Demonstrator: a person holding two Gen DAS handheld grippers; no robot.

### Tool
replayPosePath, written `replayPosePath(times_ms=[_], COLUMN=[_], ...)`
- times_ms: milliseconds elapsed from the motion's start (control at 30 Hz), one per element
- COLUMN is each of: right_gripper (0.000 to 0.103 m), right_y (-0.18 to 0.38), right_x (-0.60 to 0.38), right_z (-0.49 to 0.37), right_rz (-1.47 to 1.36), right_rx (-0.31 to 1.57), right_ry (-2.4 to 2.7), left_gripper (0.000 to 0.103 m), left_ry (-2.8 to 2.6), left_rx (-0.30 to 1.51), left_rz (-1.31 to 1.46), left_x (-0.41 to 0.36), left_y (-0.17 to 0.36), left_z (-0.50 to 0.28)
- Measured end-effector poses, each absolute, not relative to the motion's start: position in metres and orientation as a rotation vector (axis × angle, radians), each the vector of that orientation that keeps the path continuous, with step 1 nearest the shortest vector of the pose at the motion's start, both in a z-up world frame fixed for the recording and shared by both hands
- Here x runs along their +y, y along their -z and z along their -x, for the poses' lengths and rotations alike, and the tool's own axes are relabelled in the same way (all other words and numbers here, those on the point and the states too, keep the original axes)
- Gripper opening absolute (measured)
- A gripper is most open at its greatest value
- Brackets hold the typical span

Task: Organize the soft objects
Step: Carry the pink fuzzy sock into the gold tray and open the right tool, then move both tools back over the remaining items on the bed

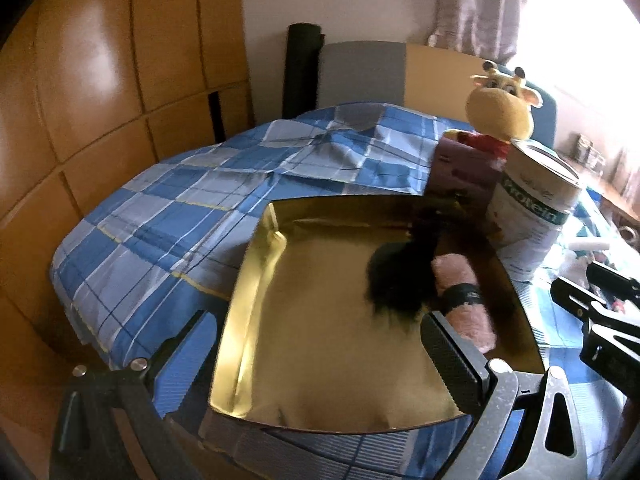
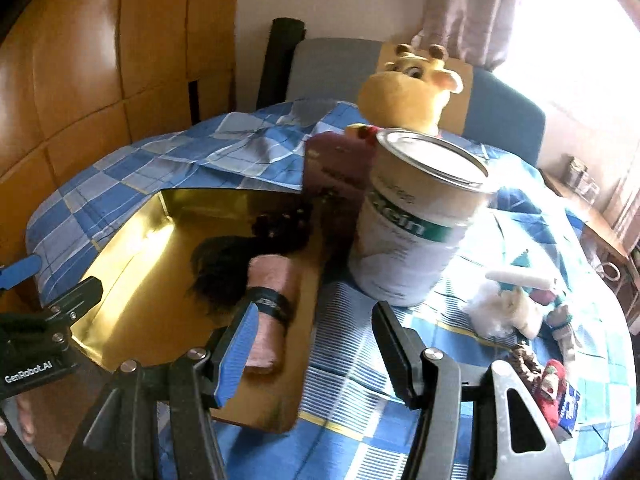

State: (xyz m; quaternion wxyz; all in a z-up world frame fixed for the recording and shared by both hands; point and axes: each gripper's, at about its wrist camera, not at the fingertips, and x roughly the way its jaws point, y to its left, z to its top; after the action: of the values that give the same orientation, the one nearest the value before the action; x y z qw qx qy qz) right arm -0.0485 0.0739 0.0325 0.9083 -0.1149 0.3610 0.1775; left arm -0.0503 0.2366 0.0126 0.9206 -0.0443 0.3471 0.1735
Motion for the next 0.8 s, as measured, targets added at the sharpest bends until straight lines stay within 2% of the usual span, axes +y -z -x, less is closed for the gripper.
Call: replayPosePath(times_ms=[500, 800], right_gripper=[0.06, 0.06], right_y=[-0.026, -0.022], right_x=[0.004, -0.098], right_z=[0.039, 0.011], right_rz=[0.217, 0.167], right_rx=[0.753, 0.808], right_ry=[-0.241, -0.061], left_gripper=[0.103, 0.103], left_ry=[-0.144, 0.026], left_rx=[0.721, 0.718], left_rz=[-0.008, -0.093], left_x=[0.162, 0.102], left_y=[-0.026, -0.031], left_z=[0.03, 0.016])
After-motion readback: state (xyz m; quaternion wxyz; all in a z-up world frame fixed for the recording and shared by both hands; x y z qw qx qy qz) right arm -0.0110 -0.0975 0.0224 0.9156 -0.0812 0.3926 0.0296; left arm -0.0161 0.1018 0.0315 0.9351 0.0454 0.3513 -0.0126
